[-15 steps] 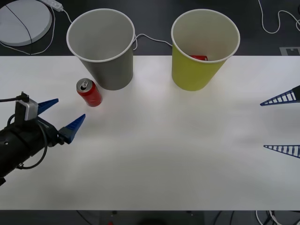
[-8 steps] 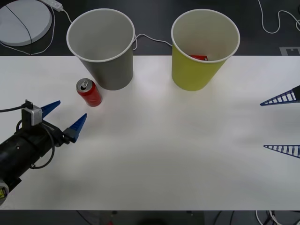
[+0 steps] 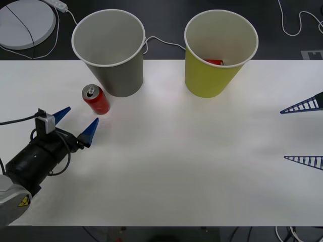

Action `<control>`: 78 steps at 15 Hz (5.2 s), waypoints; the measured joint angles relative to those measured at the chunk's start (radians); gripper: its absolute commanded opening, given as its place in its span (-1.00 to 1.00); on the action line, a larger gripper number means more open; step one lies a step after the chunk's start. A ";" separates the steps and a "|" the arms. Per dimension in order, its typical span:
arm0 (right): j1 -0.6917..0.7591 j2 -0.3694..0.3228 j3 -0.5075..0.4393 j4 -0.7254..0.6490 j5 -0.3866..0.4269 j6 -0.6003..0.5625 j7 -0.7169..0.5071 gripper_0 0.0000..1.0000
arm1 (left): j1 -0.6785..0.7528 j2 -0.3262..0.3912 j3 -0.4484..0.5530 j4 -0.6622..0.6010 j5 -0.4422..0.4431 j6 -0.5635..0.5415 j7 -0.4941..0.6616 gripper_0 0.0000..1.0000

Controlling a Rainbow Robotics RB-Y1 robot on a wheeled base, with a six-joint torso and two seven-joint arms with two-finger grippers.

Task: Put the can into the green bin and the plastic bottle into the gray bin

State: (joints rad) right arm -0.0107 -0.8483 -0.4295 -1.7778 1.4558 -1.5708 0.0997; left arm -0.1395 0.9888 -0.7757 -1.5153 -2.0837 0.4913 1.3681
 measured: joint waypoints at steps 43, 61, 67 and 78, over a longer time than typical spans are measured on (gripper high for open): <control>0.000 0.000 0.000 0.000 0.000 0.000 0.000 1.00 | -0.158 -0.198 -0.001 0.230 0.033 -0.032 -0.100 -1.00; 0.000 0.000 0.000 0.000 0.000 0.000 0.000 1.00 | 0.167 -0.020 0.718 -0.431 0.139 -1.177 -0.269 -1.00; 0.000 0.000 0.000 0.000 0.000 0.000 0.000 1.00 | 0.051 0.103 0.790 -0.492 0.327 -1.499 -0.208 -1.00; 0.000 0.000 0.000 0.000 0.000 0.000 0.000 1.00 | -0.287 0.170 0.743 -0.580 0.339 -1.922 -0.116 -1.00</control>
State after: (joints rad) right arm -0.0107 -0.8483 -0.4295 -1.7779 1.4557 -1.5708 0.0997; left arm -0.4265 1.1587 -0.0330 -2.0949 -1.7446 -1.4308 1.2520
